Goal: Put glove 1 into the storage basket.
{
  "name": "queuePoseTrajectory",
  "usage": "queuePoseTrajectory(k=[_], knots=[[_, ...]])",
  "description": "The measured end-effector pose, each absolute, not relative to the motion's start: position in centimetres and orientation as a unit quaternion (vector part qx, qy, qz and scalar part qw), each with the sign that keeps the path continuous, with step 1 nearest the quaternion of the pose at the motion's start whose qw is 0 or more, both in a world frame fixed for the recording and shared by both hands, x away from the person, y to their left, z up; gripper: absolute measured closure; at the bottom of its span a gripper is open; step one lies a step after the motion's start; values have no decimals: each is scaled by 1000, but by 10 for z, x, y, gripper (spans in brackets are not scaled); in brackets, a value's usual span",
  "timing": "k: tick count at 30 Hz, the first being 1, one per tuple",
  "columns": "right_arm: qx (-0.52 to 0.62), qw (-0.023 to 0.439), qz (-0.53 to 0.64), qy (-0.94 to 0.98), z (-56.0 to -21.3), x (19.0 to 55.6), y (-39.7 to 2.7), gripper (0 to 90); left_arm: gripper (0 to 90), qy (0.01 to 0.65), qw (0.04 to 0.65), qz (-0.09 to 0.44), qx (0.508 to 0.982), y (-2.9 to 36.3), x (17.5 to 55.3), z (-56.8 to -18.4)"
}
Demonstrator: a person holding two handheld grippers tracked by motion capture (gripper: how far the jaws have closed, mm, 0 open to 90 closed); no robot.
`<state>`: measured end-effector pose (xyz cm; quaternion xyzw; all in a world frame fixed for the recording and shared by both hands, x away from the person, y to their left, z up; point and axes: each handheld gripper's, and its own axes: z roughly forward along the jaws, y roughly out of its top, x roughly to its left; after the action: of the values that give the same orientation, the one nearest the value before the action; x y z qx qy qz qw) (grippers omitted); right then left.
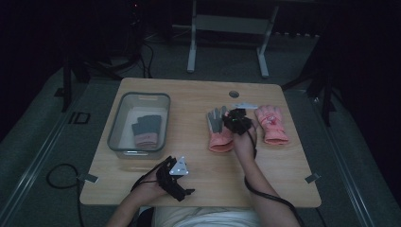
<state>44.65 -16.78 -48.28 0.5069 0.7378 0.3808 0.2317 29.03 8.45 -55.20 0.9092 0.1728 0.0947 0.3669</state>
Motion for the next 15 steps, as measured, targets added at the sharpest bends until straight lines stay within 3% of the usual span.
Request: queuePoseTrajectory(k=[7,15], knots=[[504,267,388,724,-455,449,-254,660,10,171,366,95,910,82,290,-552],[522,301,337,724,-472,459,-334,580,10,175,369,95,908,83,288,-551]])
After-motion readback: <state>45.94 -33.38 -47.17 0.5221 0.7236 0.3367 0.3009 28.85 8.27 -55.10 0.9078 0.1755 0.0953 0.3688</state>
